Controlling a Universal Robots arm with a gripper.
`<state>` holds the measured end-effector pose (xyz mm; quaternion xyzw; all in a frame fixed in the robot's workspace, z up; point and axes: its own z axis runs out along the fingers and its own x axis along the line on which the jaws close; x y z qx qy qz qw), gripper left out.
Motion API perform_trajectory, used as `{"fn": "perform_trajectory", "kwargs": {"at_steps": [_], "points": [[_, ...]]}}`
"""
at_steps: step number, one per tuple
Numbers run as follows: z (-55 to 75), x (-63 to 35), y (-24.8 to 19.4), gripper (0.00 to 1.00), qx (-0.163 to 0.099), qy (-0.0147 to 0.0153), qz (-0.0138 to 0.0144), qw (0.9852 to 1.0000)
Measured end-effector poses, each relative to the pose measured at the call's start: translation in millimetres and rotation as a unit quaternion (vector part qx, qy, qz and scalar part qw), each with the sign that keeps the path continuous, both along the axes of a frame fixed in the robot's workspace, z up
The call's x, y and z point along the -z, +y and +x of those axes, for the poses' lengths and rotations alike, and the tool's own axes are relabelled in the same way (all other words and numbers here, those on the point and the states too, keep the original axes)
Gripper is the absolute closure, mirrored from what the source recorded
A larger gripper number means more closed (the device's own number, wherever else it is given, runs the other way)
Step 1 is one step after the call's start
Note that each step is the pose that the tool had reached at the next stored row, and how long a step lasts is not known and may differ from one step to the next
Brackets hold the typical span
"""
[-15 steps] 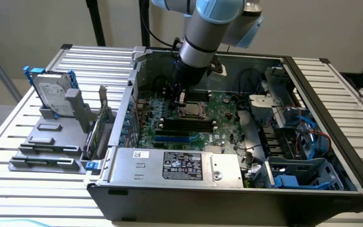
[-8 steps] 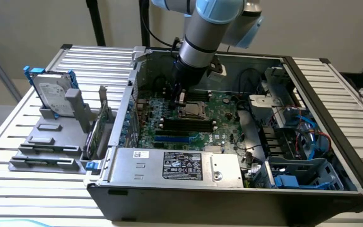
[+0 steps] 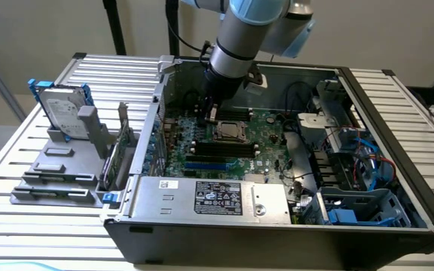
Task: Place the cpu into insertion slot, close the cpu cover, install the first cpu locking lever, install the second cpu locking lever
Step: 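Install the first cpu locking lever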
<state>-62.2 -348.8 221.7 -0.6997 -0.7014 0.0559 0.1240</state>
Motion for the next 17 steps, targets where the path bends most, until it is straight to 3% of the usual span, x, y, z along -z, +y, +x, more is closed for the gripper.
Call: {"fn": "perform_trajectory", "kwargs": {"at_steps": [6, 8, 12, 17], "points": [[-2.0, -4.3, -0.4, 0.89, 0.005, 0.0021, 0.0219, 0.9997], [-2.5, -5.2, -0.5, 0.89, 0.007, 0.0026, 0.0278, 0.9996], [-3.3, -6.1, -0.5, 0.89, 0.011, 0.0037, 0.0354, 0.9993], [-5.3, -6.6, -0.5, 0.89, 0.017, 0.0044, 0.0390, 0.9991]]}}
